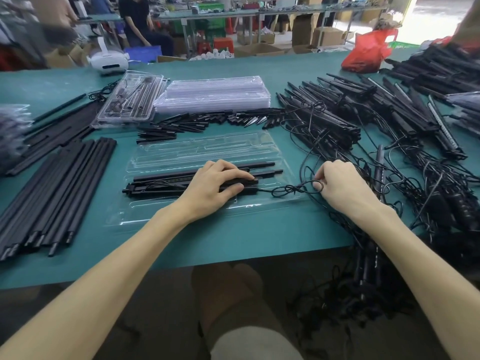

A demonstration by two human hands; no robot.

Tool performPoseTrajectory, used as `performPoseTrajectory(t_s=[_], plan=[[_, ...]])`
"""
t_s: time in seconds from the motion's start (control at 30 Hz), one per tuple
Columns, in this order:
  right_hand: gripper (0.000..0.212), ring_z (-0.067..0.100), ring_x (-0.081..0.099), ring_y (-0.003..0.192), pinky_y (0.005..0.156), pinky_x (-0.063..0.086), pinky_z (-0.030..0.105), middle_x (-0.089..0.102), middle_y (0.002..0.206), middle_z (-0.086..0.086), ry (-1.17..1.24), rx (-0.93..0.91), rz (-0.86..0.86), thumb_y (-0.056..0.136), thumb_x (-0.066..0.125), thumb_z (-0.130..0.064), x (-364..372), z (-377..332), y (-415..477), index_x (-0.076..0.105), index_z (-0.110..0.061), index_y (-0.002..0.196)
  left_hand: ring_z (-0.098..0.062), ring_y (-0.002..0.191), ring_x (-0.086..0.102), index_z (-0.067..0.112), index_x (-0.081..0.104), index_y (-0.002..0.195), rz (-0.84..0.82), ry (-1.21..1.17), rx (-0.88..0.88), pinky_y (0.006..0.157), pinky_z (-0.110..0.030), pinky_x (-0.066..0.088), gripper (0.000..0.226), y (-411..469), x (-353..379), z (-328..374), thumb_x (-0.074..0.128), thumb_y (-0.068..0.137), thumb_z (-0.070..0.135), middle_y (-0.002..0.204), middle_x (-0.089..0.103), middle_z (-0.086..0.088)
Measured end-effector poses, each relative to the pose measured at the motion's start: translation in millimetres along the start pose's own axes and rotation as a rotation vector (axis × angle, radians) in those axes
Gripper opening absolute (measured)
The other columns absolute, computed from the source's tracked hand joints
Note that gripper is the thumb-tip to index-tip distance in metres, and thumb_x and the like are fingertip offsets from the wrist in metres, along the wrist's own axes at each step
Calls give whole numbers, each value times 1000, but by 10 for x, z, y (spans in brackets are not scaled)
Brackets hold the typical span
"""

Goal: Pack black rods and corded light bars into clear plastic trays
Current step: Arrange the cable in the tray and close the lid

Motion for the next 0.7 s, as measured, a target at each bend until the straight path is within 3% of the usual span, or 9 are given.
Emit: performPoseTrajectory(t_s=[0.07,0.13,0.27,0.37,0.43,0.47,0.53,0.6,0.7], plan=[[24,36,48,113,85,46,42,56,113,18,-71,3,-8,100,57,-23,-6,-25,-12,56,-2,112,-19,111,45,41,63,130,2,3,-3,104,-43,37,30,-6,-2,4,56,101,36,121,56,8],[23,35,50,110,82,47,42,57,110,17,-72,0,-20,101,56,-25,-26,-43,-25,56,-3,108,-20,112,45,40,63,131,0,9,-10,105,-44,36,31,-6,-3,7,56,101,35,122,56,7],[28,35,60,85,75,53,42,66,82,13,-50,1,-68,100,58,-19,-73,-58,-22,63,-3,78,-18,114,44,39,62,132,-3,9,-19,106,-43,36,32,-11,-7,15,56,101,36,123,55,7],[30,30,32,60,54,35,36,36,58,10,22,8,-55,89,50,-5,-78,-117,-55,38,-9,62,-16,115,43,38,62,132,-3,9,-22,106,-43,35,32,-18,-6,14,55,101,37,123,55,8],[23,39,29,60,52,37,40,35,59,18,157,17,22,87,47,-3,-93,-138,-90,41,-6,65,-17,115,43,38,62,132,-2,6,-21,106,-43,35,32,-23,-8,18,55,101,37,123,55,8],[19,44,41,60,55,45,44,49,62,21,241,26,74,92,48,-6,-102,-142,-110,49,-2,73,-17,115,43,38,62,132,-2,5,-21,106,-42,35,32,-24,-10,24,55,101,37,123,55,8],[15,30,60,65,64,53,48,64,73,9,350,-8,177,101,48,-17,-119,-172,-147,53,-6,93,-16,116,43,37,62,132,-6,-3,-24,107,-41,35,32,-25,-11,24,56,101,36,124,55,8],[13,23,62,69,68,54,46,65,78,4,337,-119,298,103,51,-21,-157,-242,-178,54,-10,98,-16,117,44,37,63,132,-9,-48,-39,107,-39,34,32,-28,-18,9,58,100,33,124,57,8],[10,18,59,76,71,53,33,64,86,5,360,-269,440,102,56,-18,-227,-420,-228,59,-8,102,-15,121,45,37,65,129,-11,-151,-80,108,-35,33,30,-32,-35,-17,58,101,29,124,60,10]])
Point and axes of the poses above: each hand's wrist, its own y-axis towards the middle knuckle, its own x-axis out of the palm, z = x × y, the point moved 2 cm from there along y, towards the middle knuckle
